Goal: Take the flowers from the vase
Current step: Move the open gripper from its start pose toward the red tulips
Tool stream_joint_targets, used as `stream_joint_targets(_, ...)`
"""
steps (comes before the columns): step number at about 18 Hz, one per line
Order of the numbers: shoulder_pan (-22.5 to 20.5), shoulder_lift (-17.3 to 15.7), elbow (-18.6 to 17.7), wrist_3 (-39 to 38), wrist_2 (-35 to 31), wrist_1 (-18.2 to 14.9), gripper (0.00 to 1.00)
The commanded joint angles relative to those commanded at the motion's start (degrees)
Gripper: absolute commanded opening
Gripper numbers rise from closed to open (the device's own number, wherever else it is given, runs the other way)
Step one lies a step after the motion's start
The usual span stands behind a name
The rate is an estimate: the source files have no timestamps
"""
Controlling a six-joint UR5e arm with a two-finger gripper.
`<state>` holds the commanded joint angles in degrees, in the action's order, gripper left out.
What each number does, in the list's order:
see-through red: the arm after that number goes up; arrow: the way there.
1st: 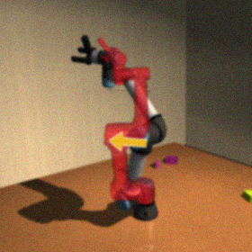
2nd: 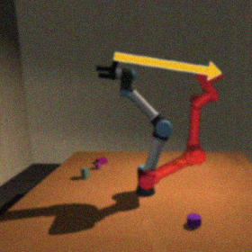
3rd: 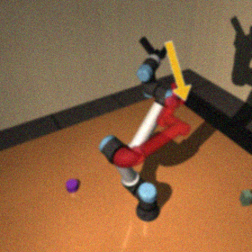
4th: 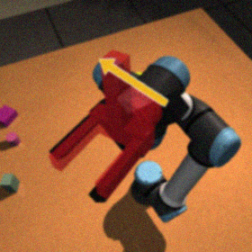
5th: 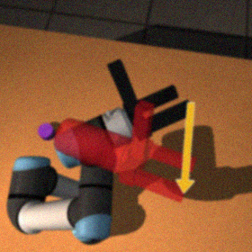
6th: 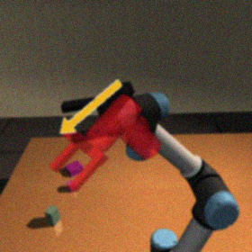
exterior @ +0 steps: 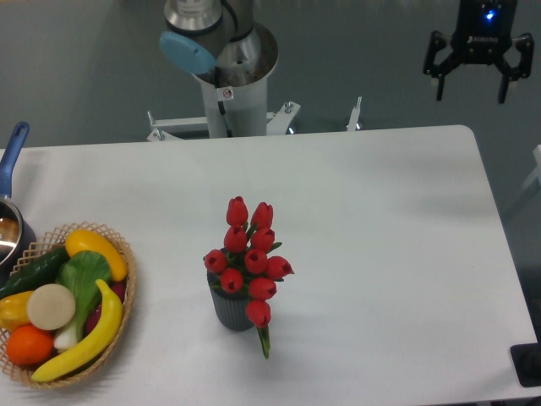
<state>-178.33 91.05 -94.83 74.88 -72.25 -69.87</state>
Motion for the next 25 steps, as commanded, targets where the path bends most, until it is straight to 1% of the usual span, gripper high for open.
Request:
stream_joint_targets(7,0.44,0.53,0.96,0.09,0.09,0.17,1.0)
stream_joint_targets(9,0.26,2.02,2.63,-0.09,0.09,0.09,1.0)
stream_joint_targets(13,0.35,2.2,1.85,-0.96,0.26,0.18,1.0)
stream_joint_targets(16,0.7,1.67,-0.17,-5.7,0.96,0.18,1.0)
stream_joint_targets(18,1.75,2.37,-1.31,-8.68,1.93,0.52,1.0)
stream_joint_targets(19,1.93,2.46,-2.01,-9.75,2.02,1.22,1.0)
stream_joint_targets(20,2.11,2.37,-2.89,-9.93,2.02,2.62,1.0)
stream_joint_targets(22,2.37,2.2,-5.7,-9.58,2.46,7.27,1.0)
stream_joint_targets(24,3.33,1.59,-8.16,-9.84,4.56,11.58,1.0)
stream_joint_targets(25,4.12,1.58,-8.43,-10.1,4.92,11.95,1.0)
